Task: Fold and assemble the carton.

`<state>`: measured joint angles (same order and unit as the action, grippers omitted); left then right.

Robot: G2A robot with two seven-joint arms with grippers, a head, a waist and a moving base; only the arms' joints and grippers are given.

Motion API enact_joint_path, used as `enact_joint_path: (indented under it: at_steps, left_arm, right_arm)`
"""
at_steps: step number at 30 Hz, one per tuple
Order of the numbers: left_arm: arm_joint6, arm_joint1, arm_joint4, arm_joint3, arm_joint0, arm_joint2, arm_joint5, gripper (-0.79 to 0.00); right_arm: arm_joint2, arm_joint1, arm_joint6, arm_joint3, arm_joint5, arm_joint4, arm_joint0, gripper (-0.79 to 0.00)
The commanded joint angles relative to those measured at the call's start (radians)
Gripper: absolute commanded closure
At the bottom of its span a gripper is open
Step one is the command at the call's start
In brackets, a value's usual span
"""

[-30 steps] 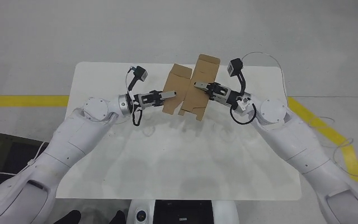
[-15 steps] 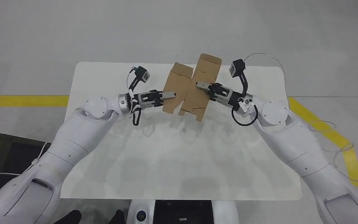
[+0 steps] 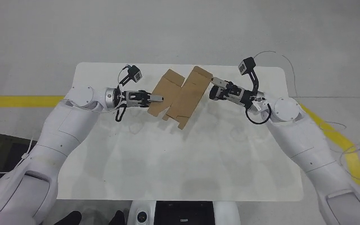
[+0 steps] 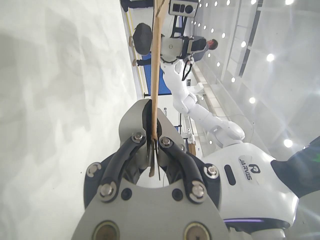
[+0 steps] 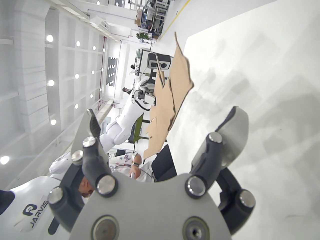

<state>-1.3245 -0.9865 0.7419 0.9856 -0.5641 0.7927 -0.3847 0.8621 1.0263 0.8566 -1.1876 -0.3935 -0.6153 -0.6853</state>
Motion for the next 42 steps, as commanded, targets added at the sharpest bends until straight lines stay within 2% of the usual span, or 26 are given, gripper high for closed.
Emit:
enact_joint_path:
  at_steps: [1, 5, 16, 18, 19, 25, 27, 28, 38, 42]
  left_arm:
    - [-0.042, -0.001, -0.004, -0.014, 0.005, 0.004, -0.001, 0.000]
    - [-0.110, -0.003, -0.012, -0.017, 0.011, 0.008, -0.001, 0.000]
    - [-0.152, 0.006, -0.033, 0.055, -0.013, 0.040, 0.041, 0.000]
    - [-0.157, 0.007, -0.033, 0.062, -0.016, 0.045, 0.046, 0.000]
    - [-0.160, 0.008, -0.033, 0.064, -0.018, 0.047, 0.049, 0.000]
    - [-0.169, 0.008, -0.041, 0.070, -0.022, 0.054, 0.058, 0.000]
    - [-0.170, 0.007, -0.046, 0.070, -0.024, 0.054, 0.059, 0.000]
    - [-0.170, 0.007, -0.047, 0.070, -0.025, 0.055, 0.059, 0.000]
    - [-0.170, 0.004, -0.052, 0.066, -0.029, 0.063, 0.060, 0.000]
    - [-0.170, 0.003, -0.054, 0.066, -0.030, 0.066, 0.059, 0.000]
  right_arm:
    - [-0.007, 0.008, 0.046, 0.035, -0.003, -0.010, 0.019, -0.785]
    - [-0.027, 0.027, 0.140, 0.090, -0.029, -0.040, 0.051, -0.785]
    - [-0.096, 0.089, 0.319, 0.225, -0.071, -0.090, 0.124, -0.785]
    - [-0.104, 0.099, 0.349, 0.242, -0.079, -0.096, 0.134, -0.763]
    - [-0.108, 0.103, 0.363, 0.249, -0.081, -0.099, 0.139, -0.702]
    - [-0.121, 0.126, 0.424, 0.295, -0.090, -0.109, 0.161, -0.566]
    - [-0.122, 0.133, 0.442, 0.308, -0.092, -0.113, 0.167, -0.400]
    - [-0.123, 0.136, 0.450, 0.313, -0.093, -0.114, 0.169, -0.360]
    - [-0.126, 0.160, 0.494, 0.335, -0.076, -0.119, 0.183, -0.154]
    - [-0.121, 0.165, 0.499, 0.338, -0.071, -0.121, 0.182, -0.099]
